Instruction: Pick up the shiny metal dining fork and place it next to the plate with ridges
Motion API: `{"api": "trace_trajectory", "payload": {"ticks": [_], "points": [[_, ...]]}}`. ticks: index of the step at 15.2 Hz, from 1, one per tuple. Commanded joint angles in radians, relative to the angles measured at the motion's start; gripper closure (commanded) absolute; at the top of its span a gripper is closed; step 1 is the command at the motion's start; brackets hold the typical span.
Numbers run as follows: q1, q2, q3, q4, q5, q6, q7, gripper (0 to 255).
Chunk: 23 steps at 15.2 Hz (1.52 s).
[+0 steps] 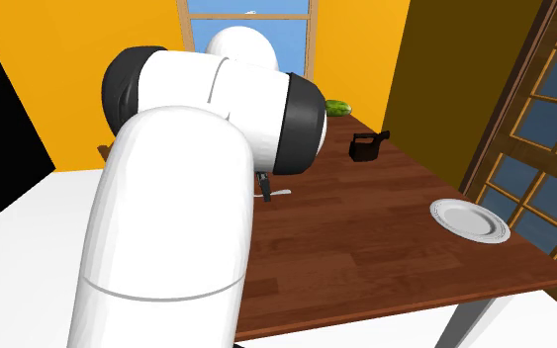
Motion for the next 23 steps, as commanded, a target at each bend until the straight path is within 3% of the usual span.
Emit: {"api": "trace_trajectory", "payload": {"ticks": [1,6,7,16,23], "points": [[0.000,0.003,-0.001,0.000,-0.001,0.003,0.001,0],[0.000,0.003,-0.001,0.000,-0.001,0.003,0.001,0],[0.000,0.003,-0.001,0.000,-0.001,0.003,0.001,255],[0.000,0.003,-0.001,0.000,-0.001,0.003,0.001,255],[-0.007,-0.043,0.013,0.028,0.026,-0.066,-0.024,255]]}}
